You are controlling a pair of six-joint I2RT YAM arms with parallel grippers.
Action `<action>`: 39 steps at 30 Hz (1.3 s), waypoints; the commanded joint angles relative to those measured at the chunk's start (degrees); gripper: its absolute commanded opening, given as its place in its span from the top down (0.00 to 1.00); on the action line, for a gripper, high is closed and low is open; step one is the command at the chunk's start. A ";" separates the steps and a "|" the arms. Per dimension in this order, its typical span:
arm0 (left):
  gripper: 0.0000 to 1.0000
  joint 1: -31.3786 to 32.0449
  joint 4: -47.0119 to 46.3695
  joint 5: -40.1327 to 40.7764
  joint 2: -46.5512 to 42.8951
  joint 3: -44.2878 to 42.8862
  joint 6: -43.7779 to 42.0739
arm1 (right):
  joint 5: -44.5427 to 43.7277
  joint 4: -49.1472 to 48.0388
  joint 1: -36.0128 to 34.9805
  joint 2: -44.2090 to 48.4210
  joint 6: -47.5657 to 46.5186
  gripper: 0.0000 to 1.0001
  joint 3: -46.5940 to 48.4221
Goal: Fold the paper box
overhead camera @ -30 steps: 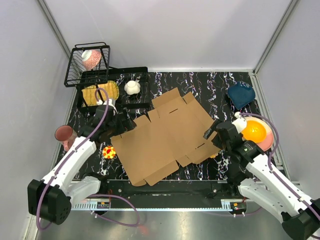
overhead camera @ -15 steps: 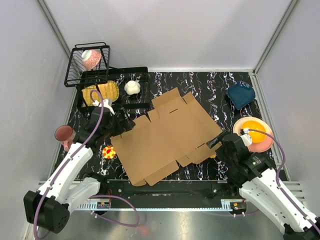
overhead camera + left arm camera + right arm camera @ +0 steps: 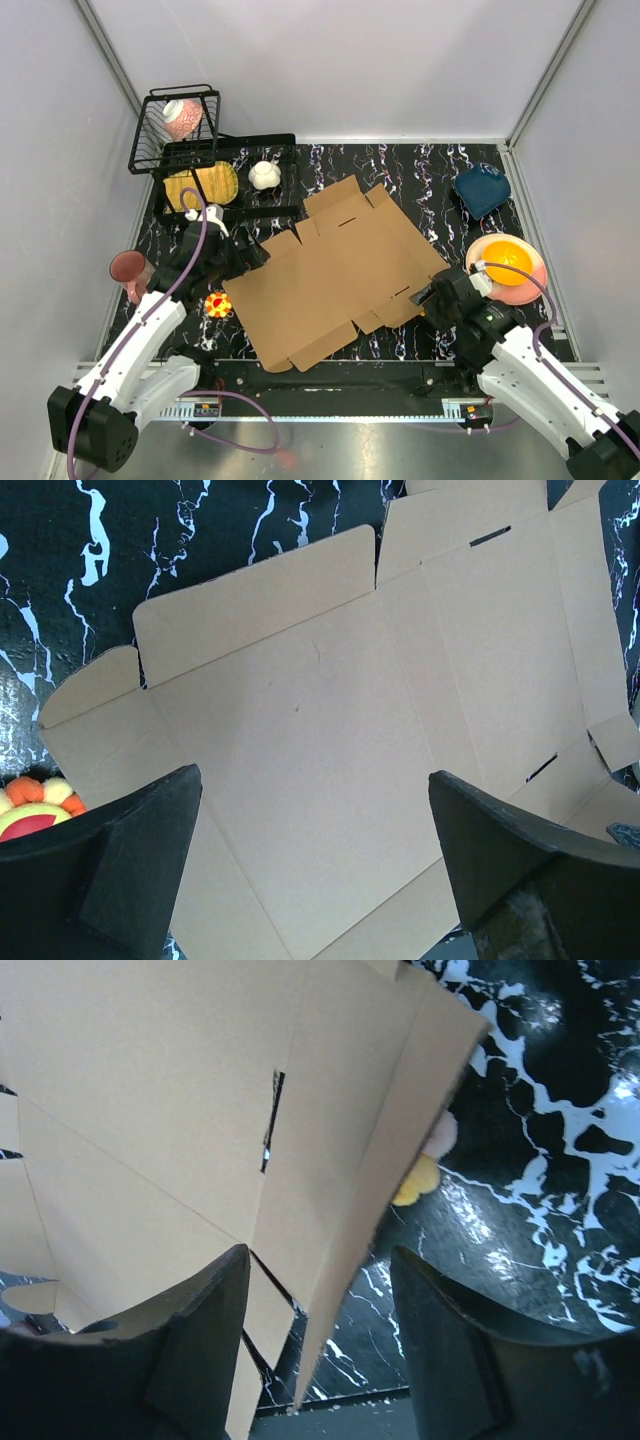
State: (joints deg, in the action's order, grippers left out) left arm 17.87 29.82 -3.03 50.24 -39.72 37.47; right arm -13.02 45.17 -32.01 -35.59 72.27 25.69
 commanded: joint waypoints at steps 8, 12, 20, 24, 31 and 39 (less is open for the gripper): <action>0.01 0.06 -1.44 -0.75 0.21 -0.88 0.14 | -1.22 -9.75 -0.25 -9.85 -6.26 1.00 3.48; 0.01 0.06 -0.30 -0.23 -0.23 -1.84 0.06 | -0.95 -4.14 -0.25 -8.35 -12.58 1.00 10.41; 0.01 0.06 1.29 -0.49 -3.04 -6.76 0.41 | -2.11 14.57 -0.16 -11.42 -32.35 1.00 37.65; 0.01 0.06 2.08 0.65 -4.01 -9.40 -0.12 | 0.88 19.69 -0.25 -15.72 -40.70 0.94 45.31; 0.01 -0.03 3.22 2.06 -4.45 -11.78 -0.65 | 10.98 20.23 -0.25 -20.13 -54.24 0.77 53.48; 0.01 -0.03 2.26 0.39 -3.83 -9.06 -0.38 | 13.23 17.58 -0.25 -24.60 -61.73 0.69 56.57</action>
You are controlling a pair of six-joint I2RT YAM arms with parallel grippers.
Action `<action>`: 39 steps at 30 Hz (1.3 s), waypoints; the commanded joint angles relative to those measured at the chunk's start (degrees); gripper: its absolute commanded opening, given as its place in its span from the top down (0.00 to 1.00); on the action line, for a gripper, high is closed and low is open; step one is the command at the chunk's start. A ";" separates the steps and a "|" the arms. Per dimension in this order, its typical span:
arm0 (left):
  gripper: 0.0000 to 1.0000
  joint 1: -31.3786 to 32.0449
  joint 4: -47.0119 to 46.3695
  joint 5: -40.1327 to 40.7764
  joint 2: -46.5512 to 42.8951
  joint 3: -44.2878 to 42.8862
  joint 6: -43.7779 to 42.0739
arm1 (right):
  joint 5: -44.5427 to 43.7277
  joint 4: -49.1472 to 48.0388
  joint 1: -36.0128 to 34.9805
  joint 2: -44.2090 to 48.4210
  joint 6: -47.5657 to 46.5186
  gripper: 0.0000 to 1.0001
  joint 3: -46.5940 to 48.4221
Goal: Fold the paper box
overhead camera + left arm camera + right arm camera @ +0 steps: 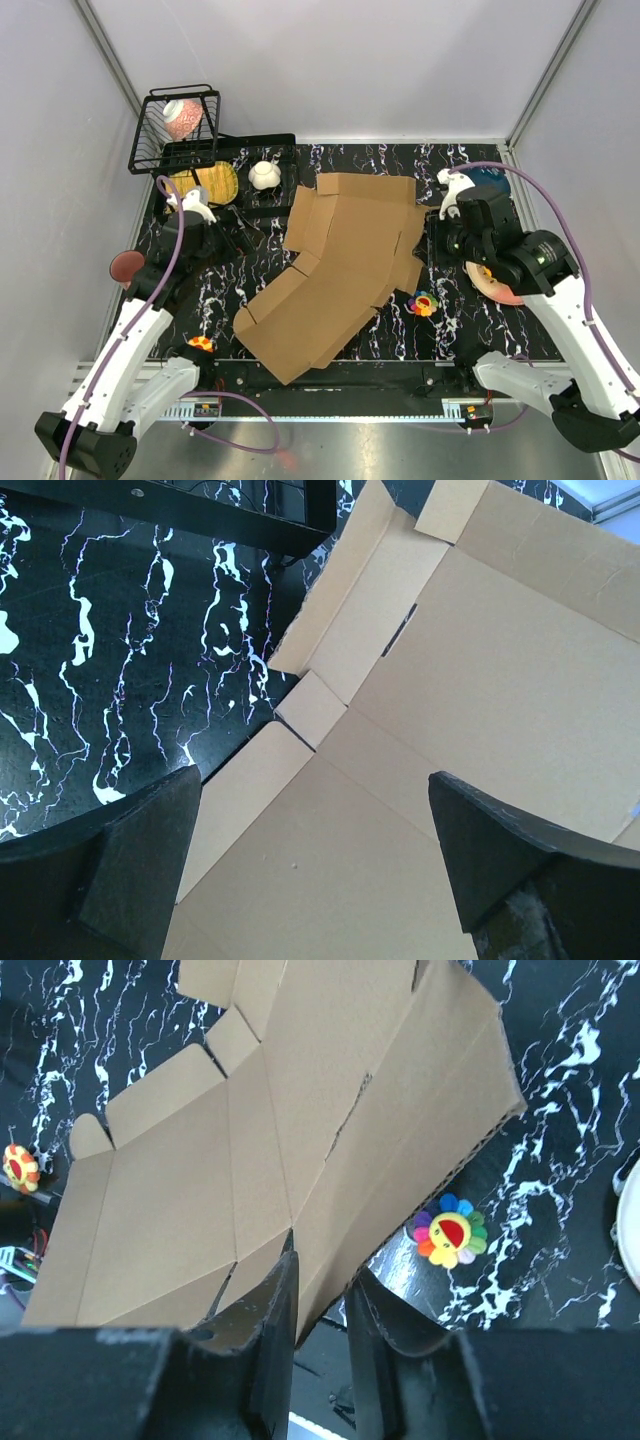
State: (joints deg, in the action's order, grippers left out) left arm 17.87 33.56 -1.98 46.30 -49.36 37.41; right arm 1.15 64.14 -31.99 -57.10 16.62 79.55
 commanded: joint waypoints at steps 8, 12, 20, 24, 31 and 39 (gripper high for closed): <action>0.01 -0.03 -2.71 -1.27 0.81 2.52 -1.28 | -23.36 -0.15 0.60 -13.56 -0.55 0.19 -1.23; 0.01 0.06 -3.94 -0.48 1.33 2.52 -1.72 | -30.76 -0.85 2.10 -12.78 3.41 0.00 0.16; 0.01 0.67 -15.36 1.09 9.31 1.91 -7.07 | -19.09 -12.19 2.10 -2.23 6.40 0.00 -5.18; 0.01 4.18 -16.06 3.28 20.90 -3.19 -15.76 | -12.85 -15.00 2.10 -0.56 6.76 0.02 -10.63; 0.06 7.35 -18.88 8.47 33.67 -7.68 -20.71 | -9.15 -16.77 2.10 2.96 6.14 0.02 -15.47; 0.06 7.36 -20.73 10.94 42.63 -11.54 -25.53 | -7.04 -17.56 2.10 8.32 5.97 0.02 -19.34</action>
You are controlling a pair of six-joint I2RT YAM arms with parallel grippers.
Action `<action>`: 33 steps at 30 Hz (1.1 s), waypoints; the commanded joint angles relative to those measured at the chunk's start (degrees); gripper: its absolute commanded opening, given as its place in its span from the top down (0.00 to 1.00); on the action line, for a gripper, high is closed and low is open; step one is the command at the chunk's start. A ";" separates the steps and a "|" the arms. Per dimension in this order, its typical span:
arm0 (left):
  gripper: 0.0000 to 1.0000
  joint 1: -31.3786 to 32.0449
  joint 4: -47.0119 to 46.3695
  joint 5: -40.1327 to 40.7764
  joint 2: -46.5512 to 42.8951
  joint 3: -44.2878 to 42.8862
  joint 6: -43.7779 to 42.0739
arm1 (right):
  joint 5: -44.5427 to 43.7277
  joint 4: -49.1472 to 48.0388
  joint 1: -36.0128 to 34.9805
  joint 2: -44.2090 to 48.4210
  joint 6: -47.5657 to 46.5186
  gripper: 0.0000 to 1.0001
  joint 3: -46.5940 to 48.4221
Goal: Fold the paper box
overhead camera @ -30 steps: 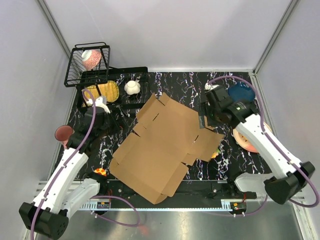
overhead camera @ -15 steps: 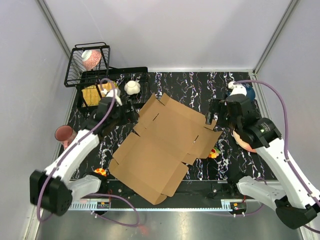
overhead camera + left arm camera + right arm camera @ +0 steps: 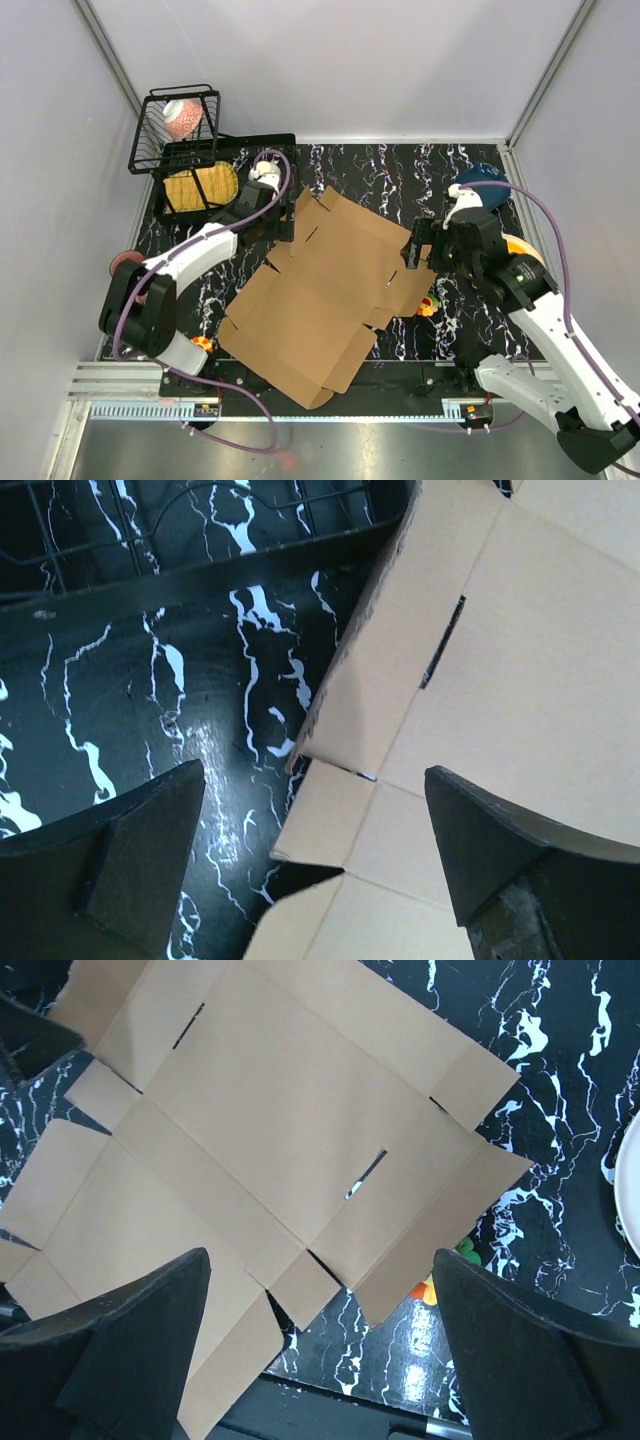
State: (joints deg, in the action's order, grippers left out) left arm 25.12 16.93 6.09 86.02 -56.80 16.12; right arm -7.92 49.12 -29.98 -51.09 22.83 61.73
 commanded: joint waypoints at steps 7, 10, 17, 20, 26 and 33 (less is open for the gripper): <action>0.16 0.10 -7.52 -2.47 8.11 -5.61 -6.54 | 1.77 -2.10 0.09 5.03 -1.03 0.03 -4.08; 0.28 0.10 -8.23 -4.15 9.52 -5.43 -6.28 | 1.68 -1.93 0.09 5.91 -1.12 0.03 -4.17; 0.72 0.10 -11.39 -5.74 9.79 -3.50 -4.96 | 1.86 -2.10 0.09 5.56 -0.77 0.03 -4.61; 0.91 0.10 -11.39 -7.49 8.82 -3.23 -5.31 | 1.68 -2.10 0.18 5.30 -0.68 0.03 -4.43; 1.00 0.01 -8.93 -7.14 1.72 -3.15 -3.39 | 0.54 -1.23 0.09 4.77 -1.29 0.04 -1.27; 1.00 1.50 -7.26 -6.97 -7.53 -1.57 1.29 | 0.01 -1.40 0.09 4.60 -0.77 0.04 2.25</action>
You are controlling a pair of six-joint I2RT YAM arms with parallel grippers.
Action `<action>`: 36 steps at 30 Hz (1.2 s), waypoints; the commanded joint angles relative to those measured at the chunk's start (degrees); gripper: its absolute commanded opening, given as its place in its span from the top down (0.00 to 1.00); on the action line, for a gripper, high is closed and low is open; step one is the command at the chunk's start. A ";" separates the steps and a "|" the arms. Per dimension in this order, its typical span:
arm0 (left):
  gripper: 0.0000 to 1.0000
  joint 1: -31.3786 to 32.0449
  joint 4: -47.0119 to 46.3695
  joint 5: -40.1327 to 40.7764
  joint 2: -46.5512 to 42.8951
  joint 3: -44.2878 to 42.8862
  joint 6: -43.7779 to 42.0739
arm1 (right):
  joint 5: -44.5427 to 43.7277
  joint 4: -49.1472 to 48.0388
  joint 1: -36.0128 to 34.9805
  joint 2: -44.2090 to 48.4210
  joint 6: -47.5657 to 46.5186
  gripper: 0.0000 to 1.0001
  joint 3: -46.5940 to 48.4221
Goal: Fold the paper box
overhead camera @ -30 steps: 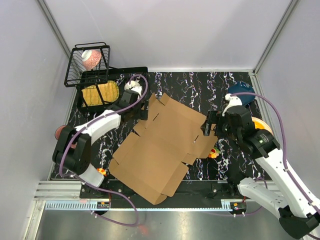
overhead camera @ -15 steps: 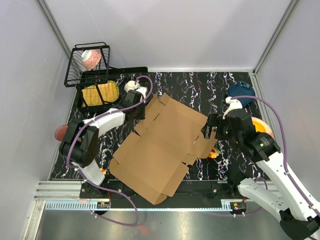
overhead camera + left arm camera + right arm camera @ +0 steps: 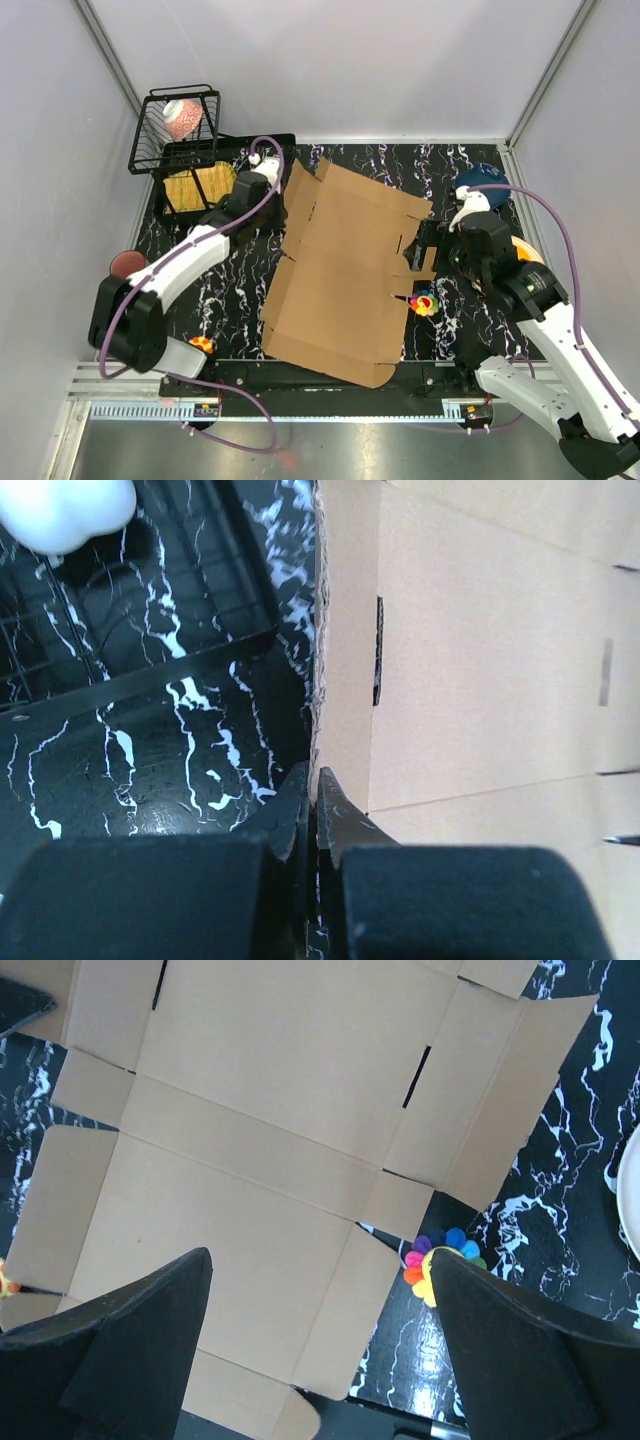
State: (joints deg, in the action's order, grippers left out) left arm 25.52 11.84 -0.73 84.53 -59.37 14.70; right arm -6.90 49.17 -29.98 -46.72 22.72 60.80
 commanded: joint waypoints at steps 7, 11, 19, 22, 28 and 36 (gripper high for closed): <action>1.00 1.20 5.11 -0.24 -7.01 1.81 -2.47 | 0.74 -2.06 0.09 1.28 1.45 0.05 -1.37; 1.00 0.94 9.34 0.55 -10.17 2.33 -5.99 | 1.01 -2.49 0.09 1.81 1.80 0.05 -3.40; 0.93 0.41 16.39 5.65 -8.32 0.75 -6.62 | 2.76 -3.90 0.09 0.05 1.36 0.05 -4.90; 0.86 0.41 14.71 5.30 -10.17 3.03 -5.12 | 2.77 -4.34 0.09 -0.39 1.01 0.05 -5.25; 0.38 0.85 17.51 7.05 -12.63 -0.73 -3.28 | 3.38 -5.39 0.09 -2.76 1.01 0.05 -4.19; 0.39 1.11 10.09 3.75 -18.51 -1.02 3.22 | -0.13 -14.42 0.09 -8.90 4.08 0.08 -3.83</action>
State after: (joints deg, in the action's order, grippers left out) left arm 26.24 29.45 5.39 70.63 -59.77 13.21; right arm -4.99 43.51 -29.98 -52.77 24.64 55.68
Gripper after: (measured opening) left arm 0.637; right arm 0.938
